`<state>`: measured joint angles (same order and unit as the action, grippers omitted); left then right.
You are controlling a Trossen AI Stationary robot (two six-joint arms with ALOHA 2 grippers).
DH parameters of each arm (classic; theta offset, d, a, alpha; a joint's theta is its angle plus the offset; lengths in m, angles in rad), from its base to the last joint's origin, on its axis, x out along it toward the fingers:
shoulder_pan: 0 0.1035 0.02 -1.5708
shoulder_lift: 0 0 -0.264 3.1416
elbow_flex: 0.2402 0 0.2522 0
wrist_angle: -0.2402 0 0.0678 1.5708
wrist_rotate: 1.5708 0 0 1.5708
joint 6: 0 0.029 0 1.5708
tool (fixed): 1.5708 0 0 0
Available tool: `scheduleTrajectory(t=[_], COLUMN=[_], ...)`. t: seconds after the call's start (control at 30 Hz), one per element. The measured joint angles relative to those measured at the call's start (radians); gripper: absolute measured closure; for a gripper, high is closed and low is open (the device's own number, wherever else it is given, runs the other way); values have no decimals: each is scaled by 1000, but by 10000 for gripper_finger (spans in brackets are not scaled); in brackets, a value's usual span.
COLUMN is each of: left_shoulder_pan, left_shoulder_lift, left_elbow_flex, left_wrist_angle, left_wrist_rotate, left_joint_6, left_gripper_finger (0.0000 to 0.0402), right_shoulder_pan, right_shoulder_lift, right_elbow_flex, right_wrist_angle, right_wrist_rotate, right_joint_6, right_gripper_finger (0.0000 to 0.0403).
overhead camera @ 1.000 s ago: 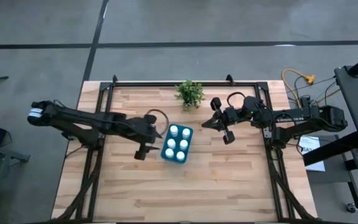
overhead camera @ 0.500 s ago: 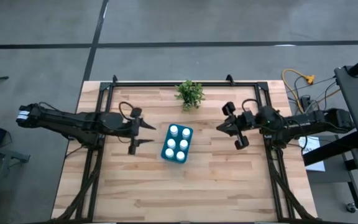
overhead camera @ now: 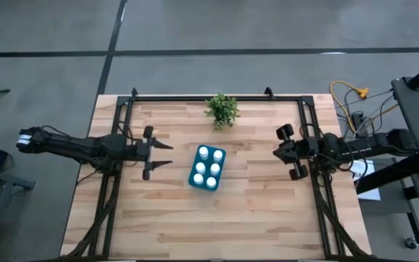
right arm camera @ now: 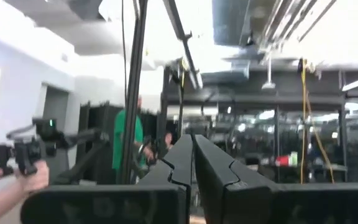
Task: Pick and place pill bottles into a basket
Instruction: Return to Home Position
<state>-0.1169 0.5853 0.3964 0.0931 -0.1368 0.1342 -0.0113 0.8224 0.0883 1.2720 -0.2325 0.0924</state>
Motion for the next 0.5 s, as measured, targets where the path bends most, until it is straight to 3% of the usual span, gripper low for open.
scheduleTrajectory(t=[0.17, 0.5], left_shoulder_pan=[0, -1], left_shoulder_lift=[-77, -248], left_elbow_flex=[-62, -95], left_wrist_angle=[30, -73], left_wrist_rotate=[5, 8], left_joint_6=[-6, 0], left_gripper_finger=[194, 194], right_shoulder_pan=[-2, -2], right_shoulder_lift=[-38, -161], right_elbow_flex=[-81, -79], right_wrist_angle=[114, -11], right_wrist_rotate=[-2, -60], right_joint_6=[1, 13], right_gripper_finger=[394, 394])
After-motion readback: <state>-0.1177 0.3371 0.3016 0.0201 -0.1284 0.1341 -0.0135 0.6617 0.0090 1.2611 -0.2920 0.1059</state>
